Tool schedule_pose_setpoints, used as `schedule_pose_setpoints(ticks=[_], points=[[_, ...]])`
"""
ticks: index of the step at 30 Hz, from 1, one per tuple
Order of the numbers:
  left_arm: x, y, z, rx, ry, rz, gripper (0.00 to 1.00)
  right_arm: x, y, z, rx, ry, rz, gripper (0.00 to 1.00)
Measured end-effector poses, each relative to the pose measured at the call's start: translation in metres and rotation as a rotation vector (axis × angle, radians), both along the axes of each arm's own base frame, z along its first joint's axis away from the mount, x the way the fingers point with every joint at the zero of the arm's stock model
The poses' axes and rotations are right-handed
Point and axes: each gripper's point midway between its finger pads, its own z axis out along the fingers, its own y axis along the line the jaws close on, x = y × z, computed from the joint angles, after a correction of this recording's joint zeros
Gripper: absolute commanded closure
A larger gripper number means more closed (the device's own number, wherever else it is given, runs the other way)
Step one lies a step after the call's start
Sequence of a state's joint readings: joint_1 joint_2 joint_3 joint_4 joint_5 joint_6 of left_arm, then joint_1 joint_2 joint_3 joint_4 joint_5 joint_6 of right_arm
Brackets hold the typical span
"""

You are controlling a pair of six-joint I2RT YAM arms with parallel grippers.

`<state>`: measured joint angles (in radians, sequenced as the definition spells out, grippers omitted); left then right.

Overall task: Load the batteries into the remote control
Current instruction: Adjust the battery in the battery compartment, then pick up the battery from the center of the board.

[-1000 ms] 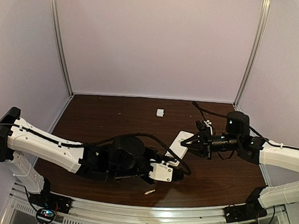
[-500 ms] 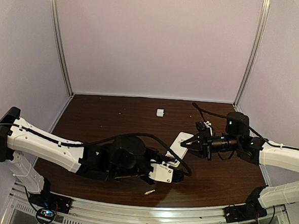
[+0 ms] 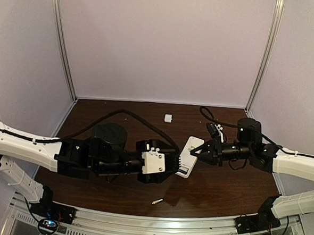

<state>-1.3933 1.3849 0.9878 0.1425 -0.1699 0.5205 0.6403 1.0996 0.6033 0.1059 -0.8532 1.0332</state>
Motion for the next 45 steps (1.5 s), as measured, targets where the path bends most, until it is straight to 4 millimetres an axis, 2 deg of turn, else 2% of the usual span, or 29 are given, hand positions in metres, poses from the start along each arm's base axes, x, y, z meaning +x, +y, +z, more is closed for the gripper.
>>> schedule_pose_setpoints(ticks=[2, 5, 13, 19, 26, 30, 37, 45], points=[[-0.004, 0.009, 0.006, -0.027, 0.049, -0.001, 0.43, 0.0, -0.002, -0.003, -0.023, -0.05, 0.009, 1.0], [-0.005, 0.022, -0.006, -0.022, 0.141, 0.014, 0.45, 0.0, -0.007, -0.003, -0.047, -0.127, 0.02, 1.0], [-0.004, 0.057, -0.091, 0.135, 0.463, 0.127, 0.57, -0.001, -0.017, 0.006, -0.115, -0.3, 0.037, 1.0], [-0.011, 0.063, -0.142, 0.248, 0.637, 0.204, 0.63, 0.0, -0.026, -0.002, -0.169, -0.317, 0.023, 1.0], [-0.022, 0.066, -0.193, 0.396, 0.731, 0.231, 0.66, 0.007, -0.04, -0.006, -0.193, -0.302, -0.011, 1.0], [-0.026, 0.059, -0.211, 0.45, 0.759, 0.22, 0.65, 0.007, -0.045, -0.002, -0.178, -0.311, -0.016, 1.0], [-0.03, 0.058, -0.228, 0.496, 0.785, 0.217, 0.64, 0.002, -0.049, 0.012, -0.143, -0.353, -0.013, 1.0], [-0.027, 0.053, -0.241, 0.525, 0.785, 0.235, 0.66, -0.002, -0.051, 0.011, -0.138, -0.362, -0.009, 1.0]])
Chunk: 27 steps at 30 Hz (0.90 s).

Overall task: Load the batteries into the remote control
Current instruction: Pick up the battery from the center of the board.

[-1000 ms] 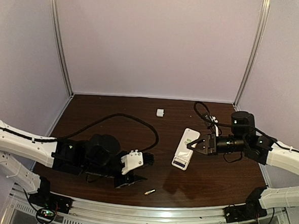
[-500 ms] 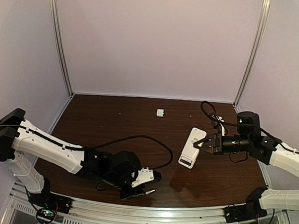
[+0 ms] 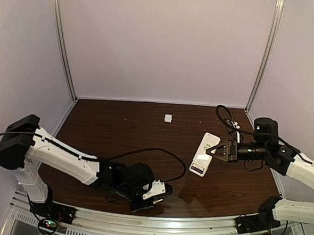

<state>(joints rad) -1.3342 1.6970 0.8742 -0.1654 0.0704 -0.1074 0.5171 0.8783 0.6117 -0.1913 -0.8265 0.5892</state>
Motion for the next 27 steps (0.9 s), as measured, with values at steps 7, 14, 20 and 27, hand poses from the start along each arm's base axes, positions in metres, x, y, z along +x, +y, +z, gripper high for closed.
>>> schedule_pose_setpoints(ticks=[7, 14, 20, 27], points=[[0.005, -0.008, -0.006, 0.01, -0.014, 0.009, 0.74, -0.001, 0.0, 0.0, -0.001, -0.007, 0.005, 1.0], [0.012, -0.006, -0.015, 0.042, -0.045, 0.028, 0.88, -0.002, -0.003, -0.006, -0.025, 0.013, 0.002, 1.0], [0.015, -0.005, -0.016, 0.048, -0.068, 0.023, 1.0, 0.0, -0.01, -0.015, -0.083, 0.012, -0.03, 1.0], [0.018, -0.006, -0.015, 0.054, -0.092, 0.019, 1.0, 0.0, -0.011, -0.017, -0.098, 0.017, -0.034, 1.0]])
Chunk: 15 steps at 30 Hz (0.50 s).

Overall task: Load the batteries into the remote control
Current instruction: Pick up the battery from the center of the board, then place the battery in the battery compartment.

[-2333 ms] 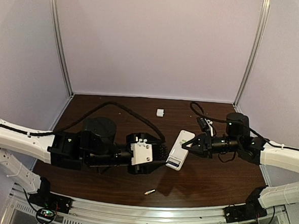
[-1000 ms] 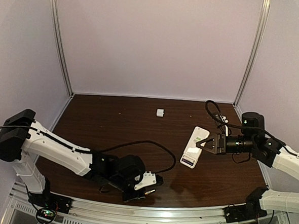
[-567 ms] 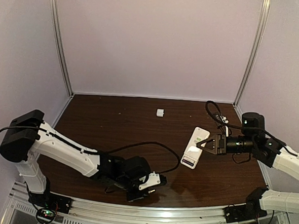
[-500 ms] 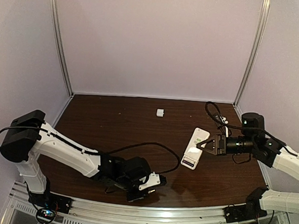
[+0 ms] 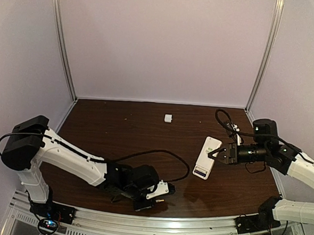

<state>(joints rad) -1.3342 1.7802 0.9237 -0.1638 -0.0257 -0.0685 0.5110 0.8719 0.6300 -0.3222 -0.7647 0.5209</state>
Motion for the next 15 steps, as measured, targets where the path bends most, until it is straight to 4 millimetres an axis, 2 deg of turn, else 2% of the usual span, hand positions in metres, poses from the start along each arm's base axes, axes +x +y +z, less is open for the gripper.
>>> schedule_pose_setpoints(ticks=[2, 4, 6, 9, 12, 15], points=[[0.0, 0.002, 0.004, 0.001, -0.006, -0.011, 1.0, -0.001, 0.002, -0.001, 0.01, 0.009, 0.013, 1.0], [-0.001, 0.002, 0.018, -0.017, -0.024, -0.036, 1.0, -0.002, 0.01, -0.006, 0.045, 0.037, 0.048, 1.0], [-0.001, 0.001, 0.042, -0.056, -0.057, -0.067, 1.0, -0.004, 0.013, -0.017, 0.062, 0.079, 0.062, 1.0], [0.001, -0.004, 0.089, -0.127, -0.115, -0.118, 1.0, -0.008, 0.015, -0.027, 0.082, 0.128, 0.068, 1.0], [0.005, -0.021, 0.138, -0.189, -0.175, -0.16, 1.0, -0.009, 0.021, -0.018, 0.122, 0.126, 0.084, 1.0], [0.01, -0.038, 0.169, -0.215, -0.23, -0.189, 1.0, -0.009, 0.03, -0.007, 0.173, 0.114, 0.104, 1.0]])
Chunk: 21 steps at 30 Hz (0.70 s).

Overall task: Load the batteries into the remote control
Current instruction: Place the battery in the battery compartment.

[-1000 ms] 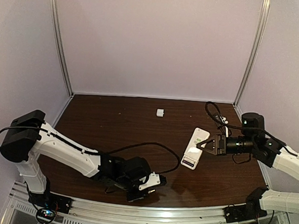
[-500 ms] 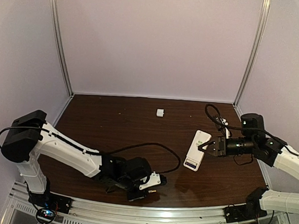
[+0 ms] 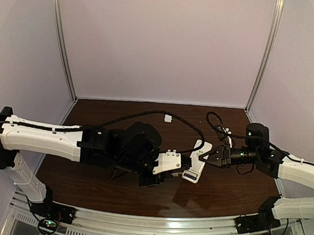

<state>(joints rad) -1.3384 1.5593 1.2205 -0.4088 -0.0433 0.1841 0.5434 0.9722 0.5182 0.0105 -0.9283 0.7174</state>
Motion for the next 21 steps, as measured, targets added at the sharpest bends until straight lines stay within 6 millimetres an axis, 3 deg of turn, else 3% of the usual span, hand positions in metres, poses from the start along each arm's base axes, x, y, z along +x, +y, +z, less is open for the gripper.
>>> schedule_pose_setpoints(ticks=[4, 12, 21], points=[[0.001, -0.009, 0.009, 0.042, -0.066, -0.024, 1.0, -0.006, 0.012, 0.001, 0.033, 0.025, 0.036, 1.0], [0.003, 0.004, -0.015, 0.205, -0.141, -0.054, 1.0, -0.013, 0.026, -0.008, 0.036, 0.078, 0.073, 1.0], [0.001, 0.006, -0.026, 0.279, -0.207, -0.063, 1.0, -0.017, 0.039, -0.023, 0.02, 0.144, 0.096, 1.0]])
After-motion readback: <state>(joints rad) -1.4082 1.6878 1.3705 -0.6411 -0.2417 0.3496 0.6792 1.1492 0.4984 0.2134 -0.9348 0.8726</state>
